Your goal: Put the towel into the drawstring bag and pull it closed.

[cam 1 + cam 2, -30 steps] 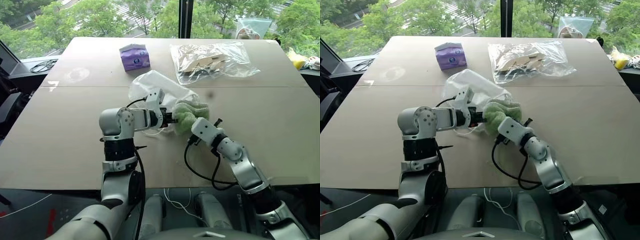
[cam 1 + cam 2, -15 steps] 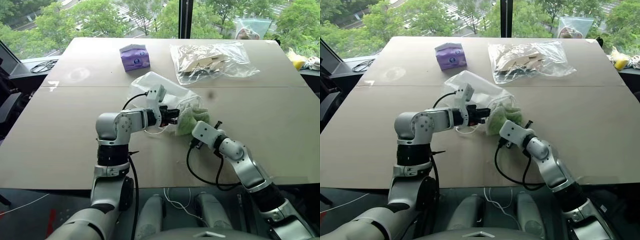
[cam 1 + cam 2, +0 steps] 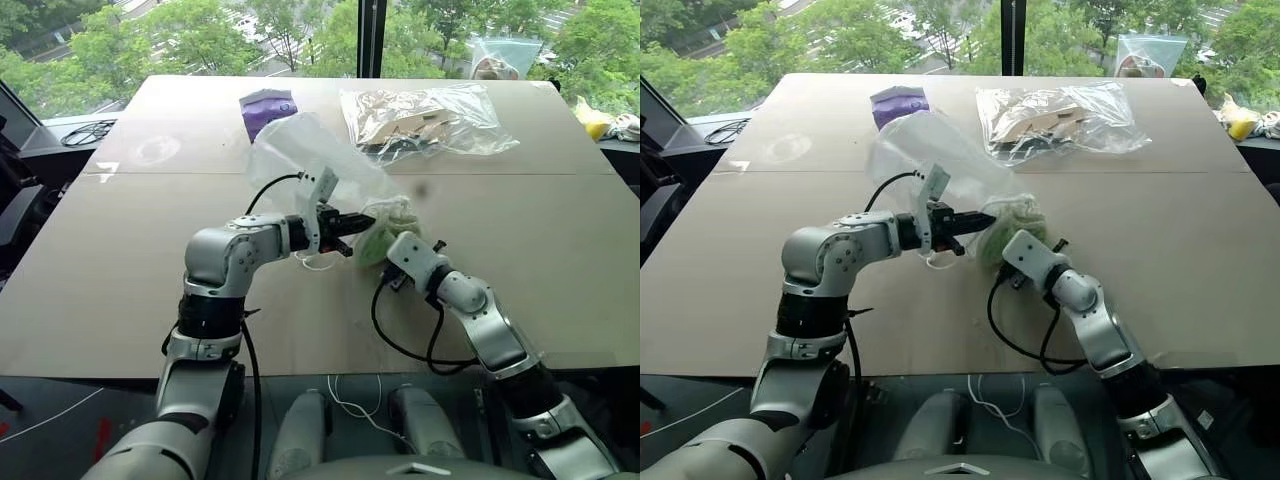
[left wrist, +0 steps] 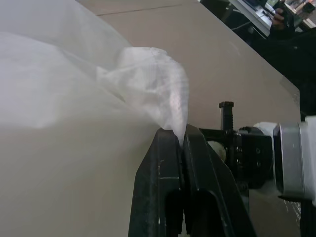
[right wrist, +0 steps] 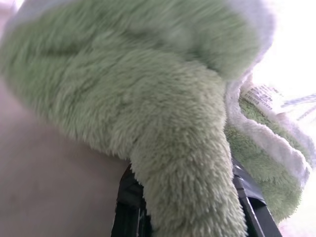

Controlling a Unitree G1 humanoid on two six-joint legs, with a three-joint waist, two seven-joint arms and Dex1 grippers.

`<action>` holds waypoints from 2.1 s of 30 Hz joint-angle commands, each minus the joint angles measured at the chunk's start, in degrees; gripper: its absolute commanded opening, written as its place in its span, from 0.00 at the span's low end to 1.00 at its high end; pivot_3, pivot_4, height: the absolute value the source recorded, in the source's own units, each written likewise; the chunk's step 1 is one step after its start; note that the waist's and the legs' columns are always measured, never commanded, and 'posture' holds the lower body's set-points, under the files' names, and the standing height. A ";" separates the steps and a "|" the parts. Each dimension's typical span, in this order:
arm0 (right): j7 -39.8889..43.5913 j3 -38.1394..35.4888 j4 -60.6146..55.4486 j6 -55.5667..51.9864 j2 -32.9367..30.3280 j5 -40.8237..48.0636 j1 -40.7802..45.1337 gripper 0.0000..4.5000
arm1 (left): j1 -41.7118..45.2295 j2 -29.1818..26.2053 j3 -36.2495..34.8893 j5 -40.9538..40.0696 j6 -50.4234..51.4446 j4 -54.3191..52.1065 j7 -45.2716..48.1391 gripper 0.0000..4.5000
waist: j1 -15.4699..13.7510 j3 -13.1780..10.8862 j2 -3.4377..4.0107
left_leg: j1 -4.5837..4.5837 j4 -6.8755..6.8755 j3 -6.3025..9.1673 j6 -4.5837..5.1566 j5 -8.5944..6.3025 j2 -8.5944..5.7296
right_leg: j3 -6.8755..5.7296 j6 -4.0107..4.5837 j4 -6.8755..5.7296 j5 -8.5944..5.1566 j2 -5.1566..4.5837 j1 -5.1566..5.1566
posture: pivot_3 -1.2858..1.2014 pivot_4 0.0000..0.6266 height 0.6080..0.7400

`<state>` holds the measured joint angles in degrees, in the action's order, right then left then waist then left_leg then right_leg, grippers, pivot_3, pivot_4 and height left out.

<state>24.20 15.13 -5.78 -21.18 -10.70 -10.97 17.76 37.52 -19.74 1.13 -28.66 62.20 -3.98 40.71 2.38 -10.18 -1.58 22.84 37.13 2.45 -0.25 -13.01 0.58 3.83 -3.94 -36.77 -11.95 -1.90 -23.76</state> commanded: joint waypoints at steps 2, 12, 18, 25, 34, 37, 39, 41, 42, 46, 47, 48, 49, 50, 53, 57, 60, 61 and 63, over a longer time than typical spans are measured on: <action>0.94 -7.46 -8.21 -8.22 6.88 12.73 3.62 0.05 | -0.82 -1.74 2.11 -0.77 -3.34 -2.31 2.55 0.00 | 0.06 -0.02 0.02 | 0.01 -0.01 0.00 0.00 0.00 0.01 | 0.00 -0.01 0.00 0.01 0.00 -0.02 | 0.52 0.24 1.00; -2.51 -14.12 -12.81 -25.14 16.21 28.08 7.29 0.05 | -2.43 -1.88 3.57 -4.73 -3.85 -6.04 6.39 0.00 | 0.03 -0.05 0.08 | 0.03 -0.17 0.09 0.00 0.00 0.00 | -0.08 0.01 0.03 0.01 0.00 -0.06 | 0.52 0.24 1.00; -7.40 -23.48 -14.37 -38.88 24.18 41.26 11.02 0.05 | -2.44 -1.76 5.20 -7.47 -3.39 -7.46 9.70 0.00 | -0.03 -0.10 0.16 | 0.07 -0.21 0.14 0.00 0.00 0.00 | -0.11 0.01 0.03 0.01 0.00 -0.10 | 0.52 0.24 1.00; -17.50 -34.05 -14.92 -45.91 28.12 58.38 14.27 0.05 | -0.18 -2.53 5.29 -6.91 -5.55 -3.71 11.40 0.00 | 0.04 -0.12 0.20 | 0.10 -0.22 0.16 0.01 0.00 -0.01 | -0.14 0.13 0.06 -0.07 0.00 -0.10 | 0.52 0.24 1.00; -46.47 -38.89 -8.42 -35.82 30.90 88.07 14.25 0.05 | 1.52 -1.42 5.37 -6.42 -8.02 -0.23 11.00 0.00 | 0.38 -0.16 0.26 | 0.11 -0.31 0.17 0.02 -0.01 0.01 | -0.15 0.15 0.08 -0.09 0.02 -0.13 | 0.52 0.24 1.00; -56.74 -36.89 -7.53 -28.11 31.69 95.15 13.46 0.05 | 1.69 -0.03 5.72 -6.48 -8.36 0.04 9.98 0.00 | 0.35 -0.16 0.27 | 0.21 -0.31 0.16 0.03 0.00 0.01 | -0.14 0.15 0.10 -0.09 0.02 -0.23 | 0.52 0.24 1.00; -63.20 -35.58 -6.92 -22.23 32.26 97.83 13.37 0.05 | 2.03 1.13 5.84 -6.36 -8.63 0.44 9.05 0.00 | 0.35 -0.16 0.27 | 0.28 -0.31 0.16 0.03 0.00 0.01 | -0.14 0.15 0.13 -0.09 0.02 -0.28 | 0.52 0.24 1.00; -68.23 -34.29 -6.67 -16.44 32.84 98.75 13.45 0.05 | 2.52 2.48 5.84 -6.24 -8.93 1.05 8.06 0.00 | 0.34 -0.16 0.27 | 0.39 -0.31 0.16 0.03 0.00 0.01 | -0.14 0.14 0.14 -0.08 0.02 -0.38 | 0.52 0.24 1.00; -70.13 -33.35 -6.64 -13.82 32.67 99.07 13.43 0.05 | 2.77 3.01 5.85 -6.16 -9.05 1.33 7.70 0.00 | 0.32 -0.16 0.27 | 0.48 -0.30 0.17 0.03 0.00 0.01 | -0.14 0.08 0.14 -0.04 0.02 -0.45 | 0.52 0.24 1.00; -75.72 -29.79 -6.39 -4.99 31.92 100.59 13.54 0.05 | 4.50 5.68 4.92 -5.23 -10.58 4.26 5.05 0.00 | 0.32 -0.16 0.27 | 0.99 -0.17 0.17 0.04 0.00 0.00 | -0.14 -0.02 0.06 0.08 0.04 -0.95 | 0.52 0.24 1.00; -75.98 -28.81 -6.36 -3.72 31.43 101.24 13.62 0.05 | 5.25 6.45 4.30 -4.88 -11.04 5.68 4.09 0.00 | 0.32 -0.16 0.27 | 0.99 -0.17 0.17 0.04 0.00 0.00 | -0.14 0.11 0.06 0.16 0.04 -0.95 | 0.52 0.24 1.00; -76.02 -27.77 -6.51 -2.85 30.97 102.38 13.63 0.27 | 5.96 7.01 3.69 -4.69 -11.46 7.11 3.38 0.00 | 0.31 -0.16 0.27 | 0.99 -0.17 0.18 0.04 0.00 0.00 | -0.14 0.12 0.06 0.16 0.04 -0.95 | 0.52 0.24 1.00; -76.37 -26.86 -6.84 -1.76 30.73 103.28 13.69 0.33 | 6.53 7.31 3.25 -4.47 -11.85 8.30 2.88 0.00 | 0.34 -0.16 0.27 | 1.00 -0.18 0.18 0.04 0.00 0.01 | -0.14 0.12 0.06 0.16 0.05 -0.96 | 0.52 0.24 1.00; -76.89 -26.06 -7.31 -0.62 30.53 104.04 13.79 0.46 | 7.01 7.43 3.03 -3.87 -12.55 9.54 2.37 0.00 | 0.45 -0.16 0.27 | 0.99 -0.18 0.18 0.04 0.00 0.01 | -0.14 0.12 0.06 0.16 0.06 -0.96 | 0.52 0.24 1.00; -77.67 -23.73 -8.63 1.09 28.37 105.47 13.78 0.77 | 7.96 7.59 2.45 -2.32 -14.24 12.72 1.12 0.00 | 0.58 -0.16 0.27 | 0.98 -0.18 0.19 0.04 0.01 0.02 | -0.14 0.12 0.05 0.16 0.09 -0.96 | 0.52 0.24 1.00; -76.84 -20.43 -10.65 -4.16 20.51 107.15 12.23 0.99 | 10.50 8.27 -0.32 -0.67 -17.05 18.86 -1.84 0.00 | 0.65 -0.16 0.27 | 0.99 -0.17 0.19 0.04 0.01 0.02 | -0.14 0.13 0.04 0.17 0.08 -0.96 | 0.52 0.24 1.00; -76.02 -19.75 -12.23 -8.74 15.46 108.10 11.47 0.99 | 12.31 8.50 -2.07 -0.52 -18.11 21.90 -2.42 0.00 | 0.75 -0.16 0.28 | 0.99 -0.16 0.19 0.05 0.01 0.02 | -0.14 0.13 0.04 0.17 0.09 -0.97 | 0.52 0.24 1.00; -75.16 -19.46 -12.62 -10.76 13.14 108.03 11.37 0.99 | 12.67 8.47 -2.27 -0.48 -18.28 22.38 -2.24 0.00 | 0.70 -0.16 0.27 | 1.00 -0.16 0.21 0.05 0.01 0.02 | -0.16 0.13 0.04 0.17 0.08 -0.97 | 0.52 0.24 1.00; -73.78 -18.61 -13.06 -14.26 8.44 107.00 10.67 0.99 | 13.12 8.45 -2.41 -0.41 -18.66 23.03 -2.00 0.00 | 0.42 -0.16 0.27 | 1.02 -0.16 0.21 0.05 0.01 0.01 | -0.17 0.14 0.06 0.17 0.07 -0.96 | 0.52 0.24 1.00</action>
<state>-51.08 -3.56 -16.41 -33.03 -0.92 95.70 28.41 49.49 -11.58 -0.44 -29.20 44.61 19.35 38.43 2.80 -10.34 -1.31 23.88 36.97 2.65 -0.20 -13.00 0.59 3.67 -3.79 -36.69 -11.78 -1.84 -24.72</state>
